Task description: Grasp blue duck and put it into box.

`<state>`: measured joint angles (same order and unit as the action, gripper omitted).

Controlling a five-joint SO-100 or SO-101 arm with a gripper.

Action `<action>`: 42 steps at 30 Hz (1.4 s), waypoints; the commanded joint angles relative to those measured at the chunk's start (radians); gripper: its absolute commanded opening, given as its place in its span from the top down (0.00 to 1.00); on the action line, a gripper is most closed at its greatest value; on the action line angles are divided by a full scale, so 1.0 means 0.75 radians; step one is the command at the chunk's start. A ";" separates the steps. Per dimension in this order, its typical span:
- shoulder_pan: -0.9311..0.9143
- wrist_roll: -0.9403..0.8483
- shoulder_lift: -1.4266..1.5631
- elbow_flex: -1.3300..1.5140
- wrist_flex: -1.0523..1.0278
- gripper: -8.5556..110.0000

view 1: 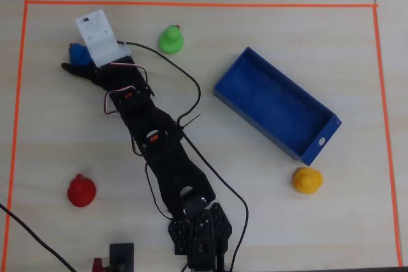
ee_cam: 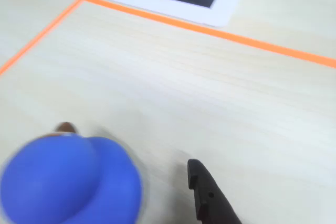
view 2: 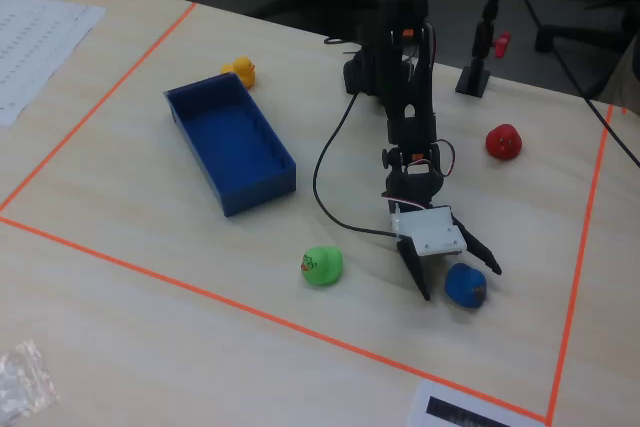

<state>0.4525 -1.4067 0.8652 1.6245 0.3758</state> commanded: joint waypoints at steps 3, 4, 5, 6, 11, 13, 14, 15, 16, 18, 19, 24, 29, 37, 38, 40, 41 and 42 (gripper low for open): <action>-0.002 -0.004 -0.016 -0.092 -0.008 0.50; 0.000 -0.004 -0.020 -0.092 -0.008 0.51; 0.004 -0.004 -0.025 -0.090 -0.008 0.51; 0.008 -0.006 -0.027 -0.090 -0.008 0.53; 0.035 -0.213 -0.035 -0.090 -0.035 0.93; 0.037 -0.213 -0.029 -0.080 -0.035 0.93; 0.037 -0.213 -0.022 -0.072 -0.035 0.93; 0.033 -0.211 -0.012 -0.061 -0.035 0.93; 0.029 -0.211 0.000 -0.051 -0.035 0.93; 0.016 -0.213 0.025 -0.035 -0.035 0.93; 0.012 -0.213 0.037 -0.029 -0.035 0.93; -0.031 -0.207 0.172 0.025 -0.078 0.93; -0.143 -0.160 0.661 0.119 -0.407 0.93; -0.732 -0.029 1.452 0.043 -1.274 0.93; -0.851 -0.043 1.497 0.070 -1.327 0.93; -1.078 -0.112 1.556 0.182 -1.350 0.93; -1.182 -0.157 1.575 0.258 -1.319 0.93; -1.264 -0.184 1.585 0.323 -1.305 0.93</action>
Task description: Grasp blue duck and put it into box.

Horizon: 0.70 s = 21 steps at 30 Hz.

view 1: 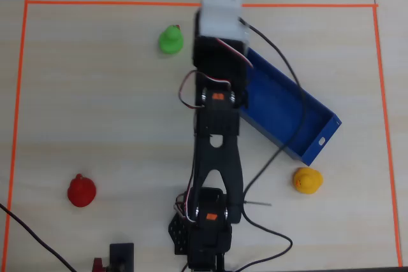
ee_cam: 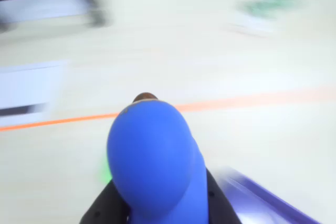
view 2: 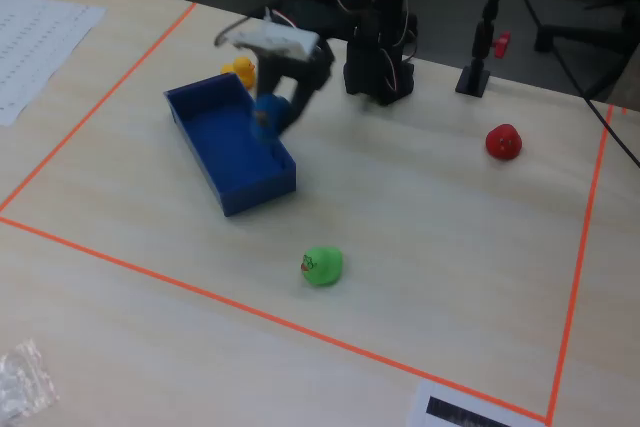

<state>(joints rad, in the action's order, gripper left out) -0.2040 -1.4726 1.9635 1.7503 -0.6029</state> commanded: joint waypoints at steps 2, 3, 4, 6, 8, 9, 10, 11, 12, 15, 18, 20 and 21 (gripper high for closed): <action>-0.520 -0.149 0.123 0.245 -0.010 0.93; -0.560 -0.155 0.123 0.286 -0.004 0.93; -0.589 -0.162 0.123 0.337 0.016 0.93; -0.614 -0.172 0.121 0.438 0.070 0.93; -0.626 -0.174 0.112 0.542 0.178 0.93; -0.630 -0.174 0.102 0.565 0.192 0.93; -0.634 -0.172 0.090 0.579 0.192 0.93; -0.638 -0.172 0.080 0.595 0.200 0.93; -0.642 -0.174 0.072 0.610 0.211 0.93; -0.659 -0.211 0.065 0.702 0.290 0.93; -0.679 -0.290 0.065 0.818 0.378 0.93; -0.687 -0.325 0.067 0.857 0.387 0.92; -0.689 -0.337 0.072 0.871 0.385 0.92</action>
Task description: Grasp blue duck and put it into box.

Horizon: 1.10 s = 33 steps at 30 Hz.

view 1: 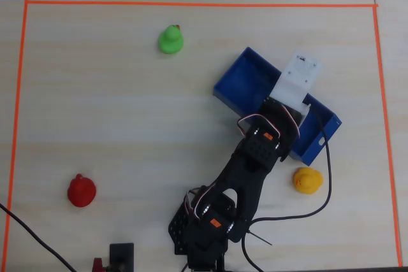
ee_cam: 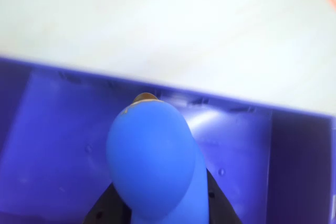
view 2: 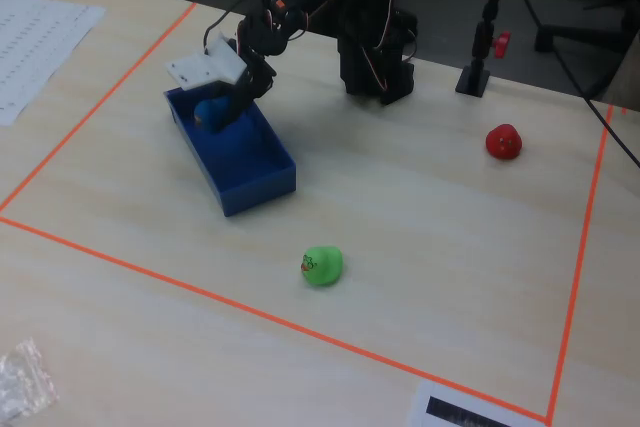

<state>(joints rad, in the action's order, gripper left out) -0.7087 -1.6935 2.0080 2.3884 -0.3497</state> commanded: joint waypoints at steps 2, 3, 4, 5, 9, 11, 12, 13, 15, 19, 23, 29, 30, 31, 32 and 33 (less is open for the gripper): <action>-0.022 -0.063 0.022 0.045 0.047 0.87; -0.027 -0.086 0.029 0.059 0.047 0.85; -0.031 -0.110 0.039 0.076 0.047 0.82; -0.033 -0.133 0.049 0.090 0.047 0.81; -0.033 -0.162 0.098 0.135 0.051 0.76; -0.027 -0.164 0.133 0.151 0.051 0.73; -0.025 -0.164 0.151 0.157 0.045 0.72; -0.020 -0.164 0.170 0.160 0.033 0.72; -0.014 -0.164 0.211 0.162 0.002 0.69; 0.033 -0.137 0.315 0.149 -0.027 0.71; 0.290 0.274 0.444 -0.002 0.096 0.84; 0.873 0.648 0.640 -0.002 -0.129 0.93; 0.935 0.585 0.704 0.092 -0.278 0.93; 0.984 0.491 0.775 0.186 -0.436 0.93; 1.014 0.448 0.857 0.274 -0.573 0.93; 1.031 0.432 0.951 0.366 -0.665 0.93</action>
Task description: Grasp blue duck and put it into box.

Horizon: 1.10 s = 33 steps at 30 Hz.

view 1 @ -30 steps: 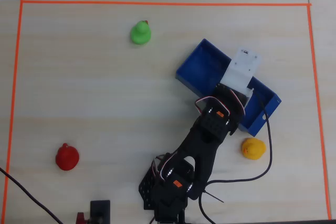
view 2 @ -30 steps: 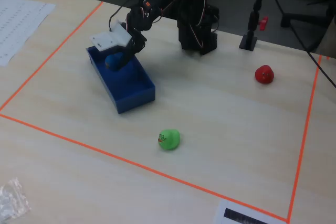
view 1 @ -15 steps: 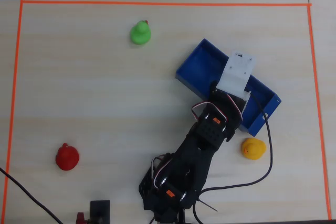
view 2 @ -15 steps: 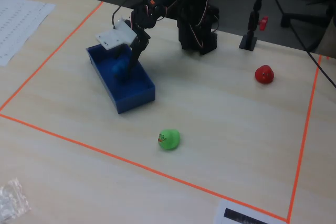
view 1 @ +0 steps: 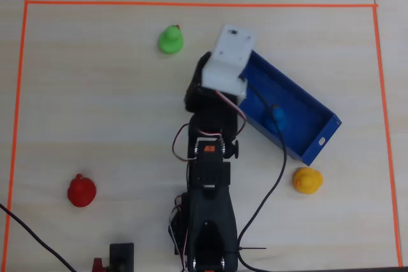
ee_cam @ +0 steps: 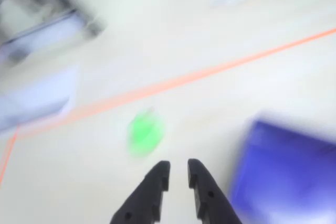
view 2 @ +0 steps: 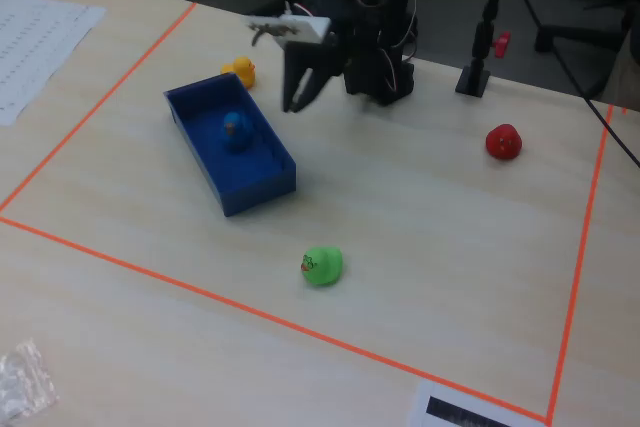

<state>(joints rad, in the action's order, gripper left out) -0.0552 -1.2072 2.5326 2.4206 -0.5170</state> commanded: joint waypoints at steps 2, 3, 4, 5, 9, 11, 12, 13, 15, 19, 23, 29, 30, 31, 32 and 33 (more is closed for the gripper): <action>0.168 -0.280 0.452 0.481 -0.610 0.93; 0.168 -0.305 0.534 0.536 -0.689 0.93; 0.157 -0.331 0.605 0.583 -0.763 0.93; 0.141 -0.360 0.669 0.622 -0.826 0.93; 0.082 -0.460 0.863 0.747 -0.951 0.93; 0.070 -0.466 0.912 0.781 -0.967 0.92; 0.065 -0.466 0.931 0.792 -0.974 0.92; 0.063 -0.466 0.947 0.802 -0.984 0.92; 0.057 -0.466 0.972 0.828 -0.996 0.92; 0.049 -0.511 1.033 0.879 -1.053 0.93; 0.047 -0.513 1.037 0.902 -1.076 0.93; 0.055 -0.501 1.037 0.918 -1.111 0.93; 0.061 -0.499 1.037 0.918 -1.111 0.93; 0.070 -0.499 1.039 0.918 -1.111 0.93; 0.076 -0.499 1.039 0.918 -1.111 0.93; 0.078 -0.499 1.039 0.918 -1.111 0.93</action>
<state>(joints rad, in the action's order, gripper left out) -0.0123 -1.5800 3.3149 3.1032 -1.3315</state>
